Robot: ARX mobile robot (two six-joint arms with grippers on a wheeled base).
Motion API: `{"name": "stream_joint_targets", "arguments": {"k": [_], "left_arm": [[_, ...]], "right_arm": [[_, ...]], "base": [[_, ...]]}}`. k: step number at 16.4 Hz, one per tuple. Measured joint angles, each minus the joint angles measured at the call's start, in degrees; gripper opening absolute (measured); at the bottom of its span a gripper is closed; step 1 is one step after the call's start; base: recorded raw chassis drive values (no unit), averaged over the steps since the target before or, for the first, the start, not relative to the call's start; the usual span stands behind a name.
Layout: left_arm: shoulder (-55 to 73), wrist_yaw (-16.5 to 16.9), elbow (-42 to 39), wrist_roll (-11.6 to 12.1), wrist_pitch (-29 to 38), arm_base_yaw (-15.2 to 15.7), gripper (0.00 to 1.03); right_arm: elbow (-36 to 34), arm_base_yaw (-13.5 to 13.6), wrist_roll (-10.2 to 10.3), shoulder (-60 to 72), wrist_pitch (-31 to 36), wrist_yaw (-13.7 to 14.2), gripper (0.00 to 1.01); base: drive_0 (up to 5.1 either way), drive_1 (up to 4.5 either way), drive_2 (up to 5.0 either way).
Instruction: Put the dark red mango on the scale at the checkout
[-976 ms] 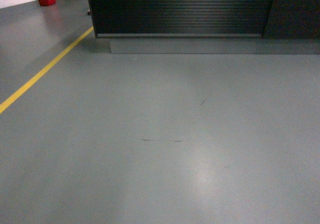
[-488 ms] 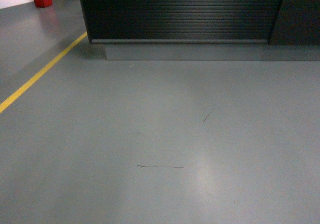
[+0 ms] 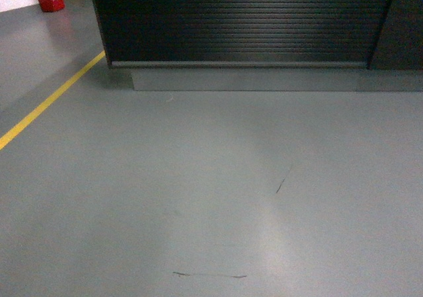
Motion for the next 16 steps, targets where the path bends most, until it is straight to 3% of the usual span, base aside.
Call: {"name": "stream_joint_targets", "arguments": {"k": [16], "left_arm": [[0.0, 0.02, 0.0, 0.0, 0.26, 0.0, 0.98]], "right_arm": [[0.0, 0.0, 0.0, 0.0, 0.15, 0.02, 0.98]], "base": [[-0.1, 4.25, -4.4]]}}
